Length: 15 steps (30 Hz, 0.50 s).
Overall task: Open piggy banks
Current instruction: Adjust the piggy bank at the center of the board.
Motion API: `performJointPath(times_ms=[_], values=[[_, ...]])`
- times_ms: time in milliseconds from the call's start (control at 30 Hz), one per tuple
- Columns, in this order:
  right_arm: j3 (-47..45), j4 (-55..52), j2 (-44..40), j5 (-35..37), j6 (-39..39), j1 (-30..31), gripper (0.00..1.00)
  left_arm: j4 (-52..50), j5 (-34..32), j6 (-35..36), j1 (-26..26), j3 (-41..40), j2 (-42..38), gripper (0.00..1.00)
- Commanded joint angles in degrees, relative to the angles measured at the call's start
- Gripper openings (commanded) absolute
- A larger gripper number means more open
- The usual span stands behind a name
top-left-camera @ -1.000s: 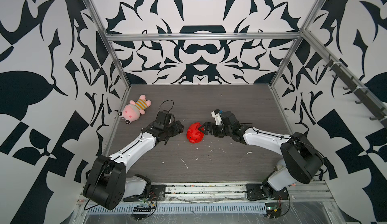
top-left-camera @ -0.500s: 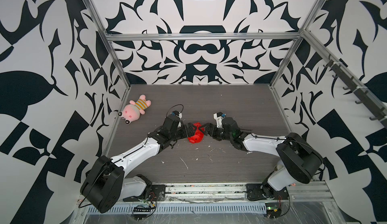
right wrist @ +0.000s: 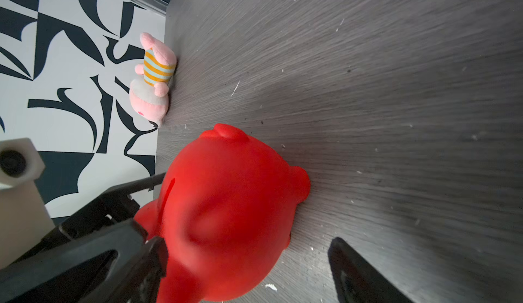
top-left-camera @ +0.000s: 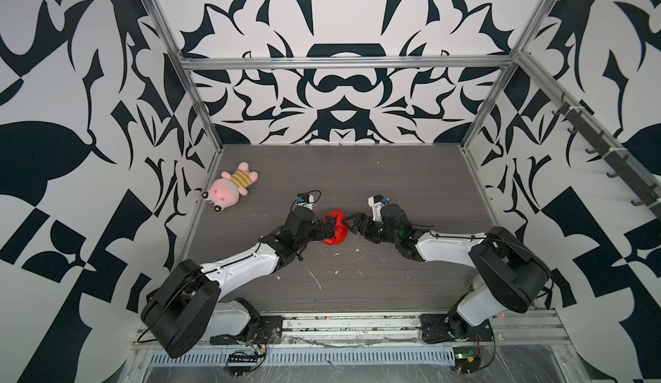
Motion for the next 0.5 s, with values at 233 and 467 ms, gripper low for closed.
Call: performJointPath(times_ms=[233,467], values=[[0.36,1.79,-0.7,0.82,-1.01,-0.23,0.9,15.71,2.23,-0.04,0.4,-4.18,7.25,0.91],[0.64,1.98,-0.44,0.56,-1.23,-0.29,0.88,22.79,6.04,-3.37,3.05,-7.0,9.78,0.66]])
